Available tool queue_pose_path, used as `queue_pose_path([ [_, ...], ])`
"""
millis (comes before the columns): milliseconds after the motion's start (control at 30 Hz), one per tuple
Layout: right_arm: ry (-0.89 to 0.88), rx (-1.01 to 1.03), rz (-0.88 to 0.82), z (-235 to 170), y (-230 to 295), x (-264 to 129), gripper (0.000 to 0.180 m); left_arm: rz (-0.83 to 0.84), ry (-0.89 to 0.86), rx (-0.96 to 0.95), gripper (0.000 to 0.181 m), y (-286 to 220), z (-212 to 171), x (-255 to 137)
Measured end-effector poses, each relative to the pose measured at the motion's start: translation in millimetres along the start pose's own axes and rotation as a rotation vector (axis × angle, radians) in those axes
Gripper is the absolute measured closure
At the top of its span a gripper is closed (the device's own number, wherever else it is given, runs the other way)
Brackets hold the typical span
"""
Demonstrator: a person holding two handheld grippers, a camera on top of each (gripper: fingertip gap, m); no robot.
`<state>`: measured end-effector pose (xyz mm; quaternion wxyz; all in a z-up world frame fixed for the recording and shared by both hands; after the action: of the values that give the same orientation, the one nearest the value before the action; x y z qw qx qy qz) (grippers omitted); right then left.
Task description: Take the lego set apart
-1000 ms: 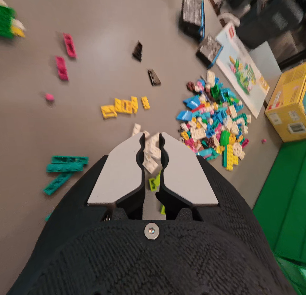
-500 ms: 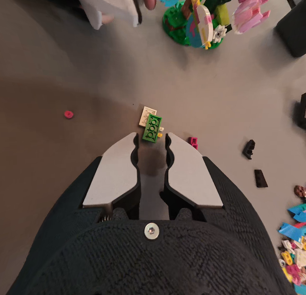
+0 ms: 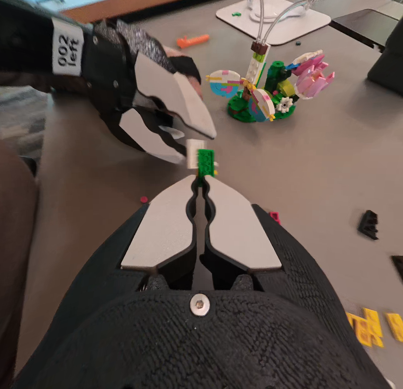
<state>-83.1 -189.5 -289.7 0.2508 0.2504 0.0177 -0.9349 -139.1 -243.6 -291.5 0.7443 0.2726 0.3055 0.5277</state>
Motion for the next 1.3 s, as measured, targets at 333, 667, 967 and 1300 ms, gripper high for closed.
queue_pose_path([
  [333, -0.006, -0.118, -0.067, -3.7, -4.9, -3.8, 0.177, -0.016, 0.065, -0.001, 0.155, -1.6, -12.4, 1.4],
  [667, 0.229, -0.356, -0.153, -23.8, -9.1, 27.5, 0.155, -0.322, 0.304, -0.315, 0.126, -10.4, -36.4, 2.4],
  [967, 0.293, -0.157, 0.012, -25.8, -10.0, 38.7, 0.152, -0.464, 0.301, -0.364, 0.159, -27.0, -33.6, 1.8],
  [1300, 0.19, -0.541, -0.098, -21.7, 2.4, 23.1, 0.16, -0.64, 0.205, -0.656, 0.172, -20.5, -22.9, -6.1],
])
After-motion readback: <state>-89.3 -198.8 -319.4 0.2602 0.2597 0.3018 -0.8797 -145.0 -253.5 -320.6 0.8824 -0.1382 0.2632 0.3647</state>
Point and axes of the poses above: each gripper's, where its closed fingertips meet, x out along the fingers, z out of its top, y = z × x across the jaws, the point moved 4 cm from there along -x, back along the fingers, and after that the axes turned 1 degree about z, right-handed, at the moved point
